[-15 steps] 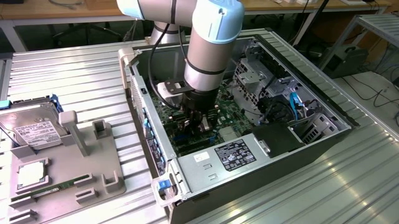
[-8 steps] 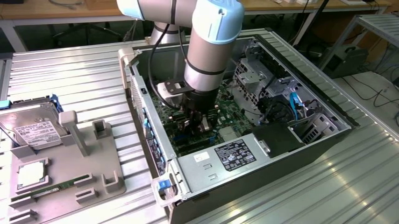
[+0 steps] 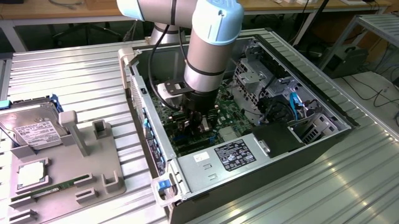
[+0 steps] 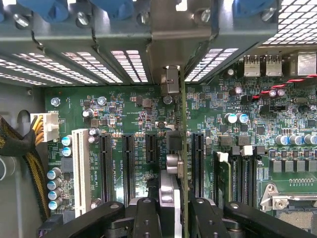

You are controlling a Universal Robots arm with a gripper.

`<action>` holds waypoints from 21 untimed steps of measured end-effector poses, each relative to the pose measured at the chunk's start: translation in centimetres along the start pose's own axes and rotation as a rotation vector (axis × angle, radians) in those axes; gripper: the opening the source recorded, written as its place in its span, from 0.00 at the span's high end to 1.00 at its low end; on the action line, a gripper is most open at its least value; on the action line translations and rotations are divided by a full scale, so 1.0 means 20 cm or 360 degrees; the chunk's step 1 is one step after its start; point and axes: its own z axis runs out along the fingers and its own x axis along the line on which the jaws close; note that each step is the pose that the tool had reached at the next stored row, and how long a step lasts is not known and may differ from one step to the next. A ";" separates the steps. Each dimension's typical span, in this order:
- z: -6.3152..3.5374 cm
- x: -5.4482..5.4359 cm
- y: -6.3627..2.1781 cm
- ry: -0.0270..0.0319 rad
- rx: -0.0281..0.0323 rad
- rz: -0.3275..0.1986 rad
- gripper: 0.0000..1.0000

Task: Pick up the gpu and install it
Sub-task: 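Insert the gpu into the slot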

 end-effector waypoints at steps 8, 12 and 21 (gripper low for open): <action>-0.017 0.00 0.002 -0.00007 0.00026 0.0001 0.71; -0.045 0.00 0.001 -0.00005 0.00055 0.0000 0.58; -0.210 0.00 0.008 -0.00009 0.00222 0.0000 0.58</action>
